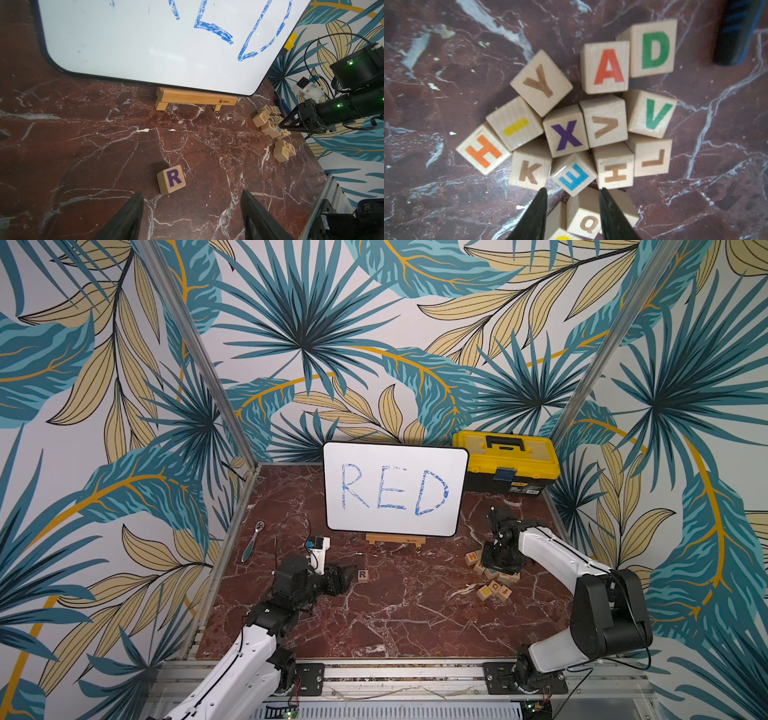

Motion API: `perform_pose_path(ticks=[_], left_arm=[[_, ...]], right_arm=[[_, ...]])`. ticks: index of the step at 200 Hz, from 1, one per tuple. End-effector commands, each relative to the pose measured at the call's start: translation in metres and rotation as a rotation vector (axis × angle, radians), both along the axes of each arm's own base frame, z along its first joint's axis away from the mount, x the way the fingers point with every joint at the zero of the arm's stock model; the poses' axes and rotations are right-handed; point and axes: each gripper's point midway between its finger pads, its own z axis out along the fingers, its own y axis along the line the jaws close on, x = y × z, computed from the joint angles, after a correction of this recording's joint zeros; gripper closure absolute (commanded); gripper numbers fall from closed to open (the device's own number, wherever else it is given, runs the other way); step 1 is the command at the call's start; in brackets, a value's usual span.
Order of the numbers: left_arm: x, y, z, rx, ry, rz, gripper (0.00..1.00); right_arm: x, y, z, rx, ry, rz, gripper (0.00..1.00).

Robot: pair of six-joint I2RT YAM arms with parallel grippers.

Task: Assemble the uppercase word "red" with letter blocks
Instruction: Pick up the letter block from the center of the board.

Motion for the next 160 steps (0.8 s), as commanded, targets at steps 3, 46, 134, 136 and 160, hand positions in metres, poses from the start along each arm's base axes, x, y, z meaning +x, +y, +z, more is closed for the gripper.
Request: perform_pose_path(ticks=[3,46,134,136,160], left_arm=[[-0.001,-0.001,0.000,0.004,-0.021,-0.010,0.26],[-0.001,-0.001,-0.002,0.008,-0.016,-0.013,0.26],[-0.001,-0.001,-0.001,0.007,-0.020,-0.013,0.26],[-0.001,-0.001,-0.001,0.007,-0.020,-0.012,0.26],[-0.001,-0.001,-0.001,0.007,-0.020,-0.012,0.26]], right_arm=[[0.004,0.000,0.005,-0.019,0.007,0.110,0.57],[0.003,0.002,0.015,-0.050,-0.001,0.329,0.56],[-0.001,0.001,-0.012,-0.082,0.065,0.503,0.57],[-0.002,0.001,-0.013,-0.081,0.068,0.503,0.57],[-0.003,0.000,-0.022,-0.081,0.097,0.490,0.57]])
